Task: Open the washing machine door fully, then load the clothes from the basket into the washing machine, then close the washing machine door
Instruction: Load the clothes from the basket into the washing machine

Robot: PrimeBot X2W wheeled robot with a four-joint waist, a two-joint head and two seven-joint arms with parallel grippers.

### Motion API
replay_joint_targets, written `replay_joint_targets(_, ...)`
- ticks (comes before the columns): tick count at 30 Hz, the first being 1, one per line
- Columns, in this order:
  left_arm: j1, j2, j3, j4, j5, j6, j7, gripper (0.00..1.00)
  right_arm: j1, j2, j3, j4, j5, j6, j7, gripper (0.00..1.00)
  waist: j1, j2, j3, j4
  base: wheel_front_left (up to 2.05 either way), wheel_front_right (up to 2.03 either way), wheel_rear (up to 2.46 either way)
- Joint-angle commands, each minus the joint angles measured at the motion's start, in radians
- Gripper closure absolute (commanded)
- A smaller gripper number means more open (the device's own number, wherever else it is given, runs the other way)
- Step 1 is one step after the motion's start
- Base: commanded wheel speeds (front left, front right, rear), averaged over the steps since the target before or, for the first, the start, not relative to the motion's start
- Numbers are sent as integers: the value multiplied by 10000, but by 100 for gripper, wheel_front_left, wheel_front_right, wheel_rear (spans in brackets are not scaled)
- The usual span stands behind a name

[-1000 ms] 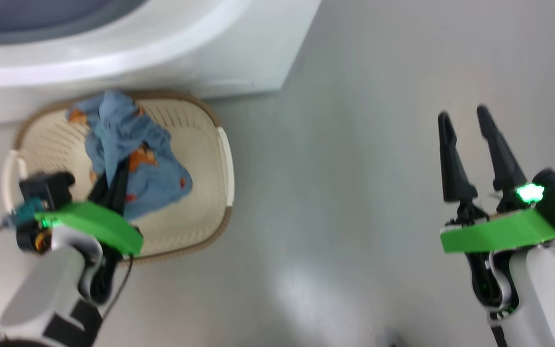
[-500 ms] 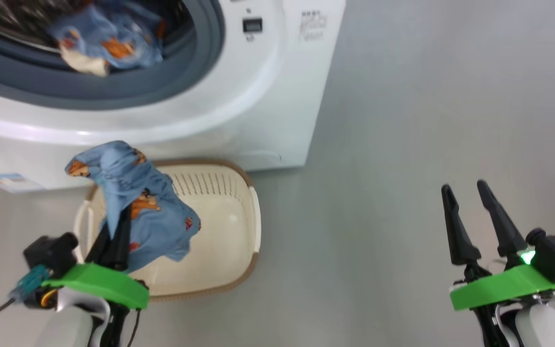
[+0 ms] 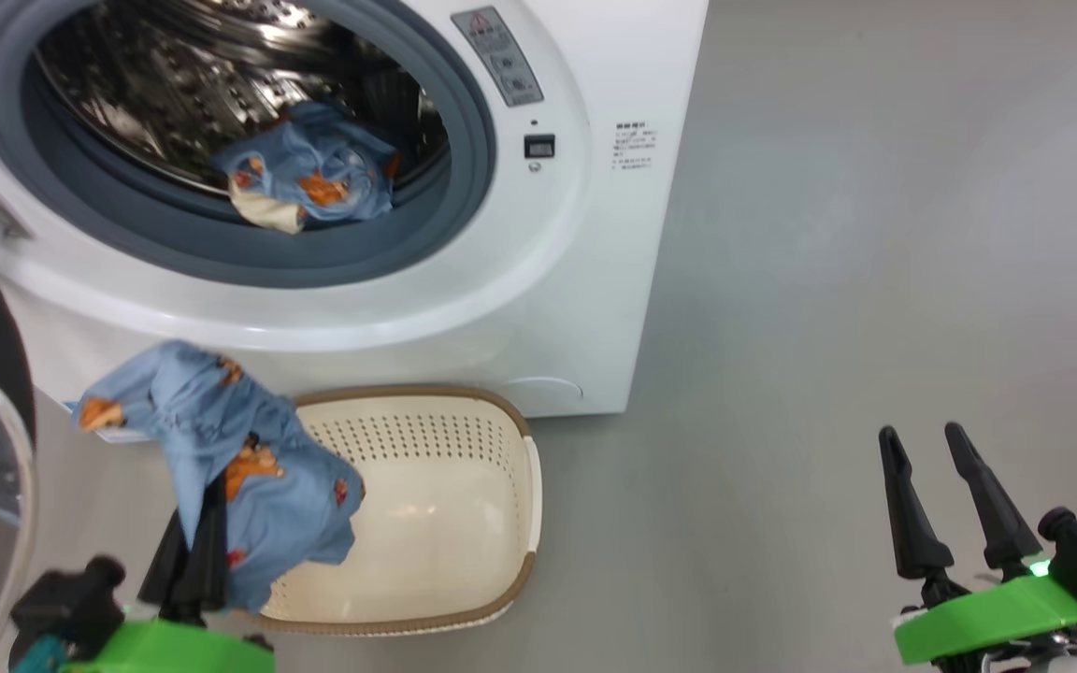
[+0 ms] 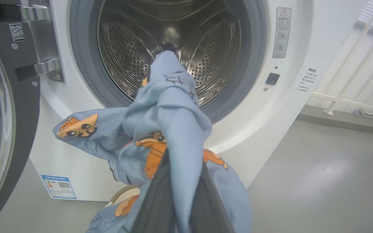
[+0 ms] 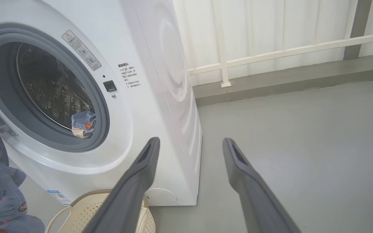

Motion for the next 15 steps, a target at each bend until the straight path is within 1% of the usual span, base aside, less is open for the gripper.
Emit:
replay_joint_targets(1,217,85,562,-551,210,8,-64,100,117,-168,126,-240,26,56,-78,0,0,0,-300,148,0,0,0)
replay_joint_targets(9,1274,-280,1062,-1483,691,8,-64,100,410,-152,20,-308,71,56,-78,0,0,0,-475,245,0,0,0)
replay_joint_targets(15,1504,-430,1233,-1870,810,8,-64,100,368,-77,-61,-367,52,56,-78,0,0,0,-314,283,0,0,0)
